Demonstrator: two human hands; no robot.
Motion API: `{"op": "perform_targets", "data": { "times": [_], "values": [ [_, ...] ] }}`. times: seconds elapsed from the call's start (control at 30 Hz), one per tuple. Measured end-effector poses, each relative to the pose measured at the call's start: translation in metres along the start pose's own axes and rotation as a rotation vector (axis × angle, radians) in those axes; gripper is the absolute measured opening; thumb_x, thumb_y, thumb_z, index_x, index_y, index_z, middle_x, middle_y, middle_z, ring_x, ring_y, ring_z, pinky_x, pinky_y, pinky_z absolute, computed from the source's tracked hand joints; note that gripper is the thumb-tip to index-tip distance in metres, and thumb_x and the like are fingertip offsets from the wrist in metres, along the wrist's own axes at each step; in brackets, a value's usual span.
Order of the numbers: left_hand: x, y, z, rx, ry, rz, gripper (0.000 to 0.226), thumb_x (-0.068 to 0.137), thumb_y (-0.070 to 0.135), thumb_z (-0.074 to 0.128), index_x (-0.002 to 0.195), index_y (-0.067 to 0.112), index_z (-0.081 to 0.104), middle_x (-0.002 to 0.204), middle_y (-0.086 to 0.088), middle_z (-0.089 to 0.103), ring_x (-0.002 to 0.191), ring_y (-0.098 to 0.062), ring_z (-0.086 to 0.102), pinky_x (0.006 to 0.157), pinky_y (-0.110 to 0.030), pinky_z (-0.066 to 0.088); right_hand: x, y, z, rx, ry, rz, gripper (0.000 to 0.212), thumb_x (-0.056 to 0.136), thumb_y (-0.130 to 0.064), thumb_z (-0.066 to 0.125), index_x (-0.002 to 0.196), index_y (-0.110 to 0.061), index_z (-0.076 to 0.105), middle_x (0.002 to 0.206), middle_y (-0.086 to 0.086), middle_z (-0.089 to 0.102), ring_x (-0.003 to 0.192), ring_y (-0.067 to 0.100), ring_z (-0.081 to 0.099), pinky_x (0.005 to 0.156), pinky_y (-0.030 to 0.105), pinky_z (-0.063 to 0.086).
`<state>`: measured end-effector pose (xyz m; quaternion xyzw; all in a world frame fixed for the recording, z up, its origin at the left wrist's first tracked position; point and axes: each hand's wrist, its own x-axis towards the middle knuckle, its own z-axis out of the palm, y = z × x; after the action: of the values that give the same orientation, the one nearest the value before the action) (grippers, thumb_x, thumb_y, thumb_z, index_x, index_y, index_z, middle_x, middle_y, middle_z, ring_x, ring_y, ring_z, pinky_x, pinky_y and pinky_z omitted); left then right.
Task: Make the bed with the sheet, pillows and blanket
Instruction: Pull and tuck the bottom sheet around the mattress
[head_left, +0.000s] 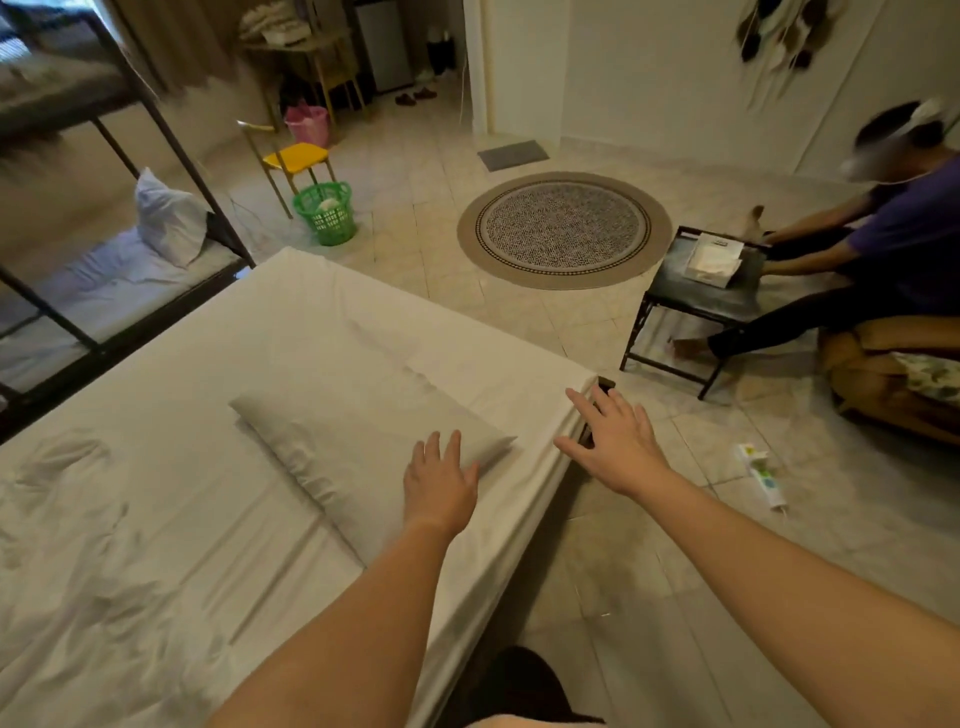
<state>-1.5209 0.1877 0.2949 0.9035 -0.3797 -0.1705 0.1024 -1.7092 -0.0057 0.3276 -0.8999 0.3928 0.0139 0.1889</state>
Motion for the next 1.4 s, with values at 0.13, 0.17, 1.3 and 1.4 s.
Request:
{"op": "perform_targets", "data": {
  "times": [0.13, 0.17, 1.3, 1.4],
  "values": [
    [0.07, 0.038, 0.007, -0.002, 0.003, 0.004, 0.065, 0.109, 0.054, 0.028, 0.166, 0.026, 0.016, 0.173, -0.008, 0.013, 0.16, -0.031, 0.007, 0.129, -0.045, 0.014, 0.074, 0.035, -0.018, -0.016, 0.008, -0.018, 0.08, 0.094, -0.076, 0.035, 0.161, -0.044, 0.006, 0.172, -0.004, 0.001, 0.157, 0.024, -0.001, 0.126, 0.049, -0.001],
    [0.091, 0.045, 0.008, 0.0, 0.003, 0.003, 0.065, 0.109, 0.054, 0.029, 0.166, 0.026, 0.016, 0.173, -0.008, 0.014, 0.159, -0.031, 0.007, 0.129, -0.044, 0.014, 0.094, 0.044, -0.023, -0.021, 0.008, -0.016, 0.08, 0.094, -0.076, 0.036, 0.161, -0.044, 0.006, 0.172, -0.004, 0.0, 0.157, 0.024, -0.001, 0.126, 0.049, -0.001],
    [0.609, 0.366, -0.006, -0.102, 0.191, -0.415, 0.061, 0.108, 0.052, 0.032, 0.16, 0.021, 0.03, 0.165, -0.011, 0.031, 0.152, -0.032, 0.025, 0.122, -0.045, 0.032, 0.716, 0.288, -0.216, -0.182, -0.179, -0.454, 0.081, 0.093, -0.079, 0.031, 0.161, -0.043, 0.003, 0.171, -0.004, 0.002, 0.157, 0.025, 0.002, 0.126, 0.049, 0.0],
    [0.641, 0.37, -0.012, -0.079, 0.209, -0.451, 0.06, 0.108, 0.052, 0.033, 0.16, 0.02, 0.032, 0.163, -0.01, 0.033, 0.15, -0.03, 0.026, 0.122, -0.042, 0.031, 0.756, 0.286, -0.221, -0.191, -0.174, -0.502, 0.08, 0.094, -0.078, 0.032, 0.161, -0.043, 0.005, 0.171, -0.003, 0.004, 0.157, 0.025, 0.003, 0.126, 0.05, 0.0]
  ]
}}
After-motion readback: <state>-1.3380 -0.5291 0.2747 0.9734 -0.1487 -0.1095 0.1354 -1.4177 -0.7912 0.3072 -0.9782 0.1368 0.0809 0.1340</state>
